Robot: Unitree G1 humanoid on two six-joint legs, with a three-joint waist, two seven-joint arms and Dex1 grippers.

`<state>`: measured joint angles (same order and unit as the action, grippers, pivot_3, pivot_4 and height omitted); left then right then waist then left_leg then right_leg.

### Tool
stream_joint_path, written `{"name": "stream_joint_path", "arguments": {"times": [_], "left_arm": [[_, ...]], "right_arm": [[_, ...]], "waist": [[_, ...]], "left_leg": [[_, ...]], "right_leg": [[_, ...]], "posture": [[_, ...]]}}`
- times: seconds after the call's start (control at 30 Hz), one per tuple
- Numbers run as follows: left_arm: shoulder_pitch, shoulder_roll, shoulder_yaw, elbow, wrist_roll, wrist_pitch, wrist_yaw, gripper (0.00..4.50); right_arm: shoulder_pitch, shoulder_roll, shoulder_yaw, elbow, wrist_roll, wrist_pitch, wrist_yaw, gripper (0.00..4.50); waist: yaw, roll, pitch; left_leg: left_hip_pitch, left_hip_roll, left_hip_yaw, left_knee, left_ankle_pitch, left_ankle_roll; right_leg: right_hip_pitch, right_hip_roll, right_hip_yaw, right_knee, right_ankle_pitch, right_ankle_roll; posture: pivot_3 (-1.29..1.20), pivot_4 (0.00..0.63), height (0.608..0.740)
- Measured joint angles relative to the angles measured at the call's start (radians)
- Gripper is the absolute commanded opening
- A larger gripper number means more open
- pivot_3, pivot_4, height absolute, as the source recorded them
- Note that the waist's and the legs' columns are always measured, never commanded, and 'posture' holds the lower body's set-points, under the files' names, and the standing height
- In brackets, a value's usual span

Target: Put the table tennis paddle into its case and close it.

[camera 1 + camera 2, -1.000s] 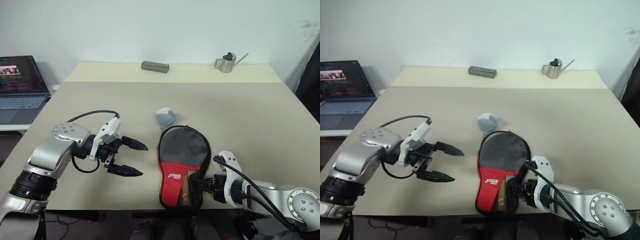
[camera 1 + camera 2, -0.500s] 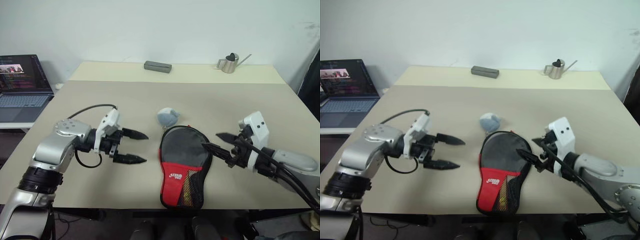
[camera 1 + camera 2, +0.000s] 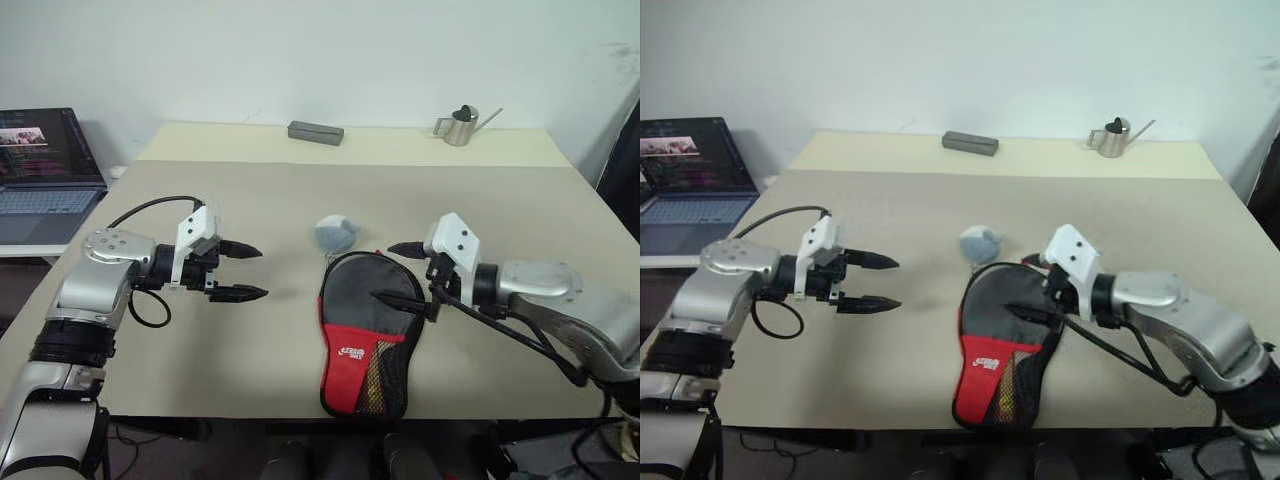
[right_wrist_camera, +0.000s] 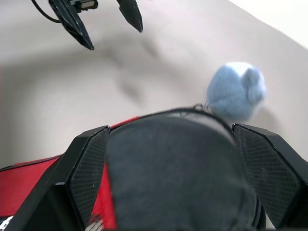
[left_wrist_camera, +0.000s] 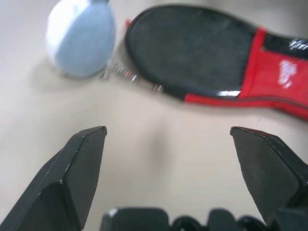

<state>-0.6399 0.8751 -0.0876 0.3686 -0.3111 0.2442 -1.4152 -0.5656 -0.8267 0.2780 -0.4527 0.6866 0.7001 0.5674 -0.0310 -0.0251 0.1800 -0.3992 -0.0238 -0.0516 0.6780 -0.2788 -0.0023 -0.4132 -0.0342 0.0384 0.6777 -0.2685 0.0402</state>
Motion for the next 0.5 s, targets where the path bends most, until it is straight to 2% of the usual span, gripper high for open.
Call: {"name": "stream_joint_path", "arguments": {"times": [0.27,0.37,0.5], "left_arm": [[-0.004,-0.003,0.017,0.021,0.005,-0.015,0.01,4.5],[-0.009,-0.005,0.017,0.022,0.005,-0.015,0.01,4.5],[-0.03,-0.012,0.017,0.032,0.008,-0.02,0.01,4.5]], "right_arm": [[-0.045,0.179,0.054,0.136,-0.163,-0.073,0.082,4.46],[-0.042,0.19,0.077,0.138,-0.194,-0.085,0.156,4.46],[-0.042,0.208,0.09,0.148,-0.232,-0.071,0.176,4.46]], "waist": [[0.0,0.0,0.0],[0.0,0.0,0.0],[0.0,0.0,0.0]], "left_leg": [[-0.001,0.0,0.0,0.0,0.0,0.0],[-0.001,0.0,0.0,0.0,0.0,0.0],[0.0,0.0,0.0,0.0,0.0,0.0]], "right_leg": [[-0.002,-0.001,0.0,0.001,0.0,0.0],[-0.002,-0.001,-0.001,0.001,0.0,0.0],[-0.002,-0.001,-0.001,0.002,0.0,0.0]], "posture": [[0.0,0.15,0.74],[0.0,0.15,0.74],[0.0,0.15,0.74]]}}
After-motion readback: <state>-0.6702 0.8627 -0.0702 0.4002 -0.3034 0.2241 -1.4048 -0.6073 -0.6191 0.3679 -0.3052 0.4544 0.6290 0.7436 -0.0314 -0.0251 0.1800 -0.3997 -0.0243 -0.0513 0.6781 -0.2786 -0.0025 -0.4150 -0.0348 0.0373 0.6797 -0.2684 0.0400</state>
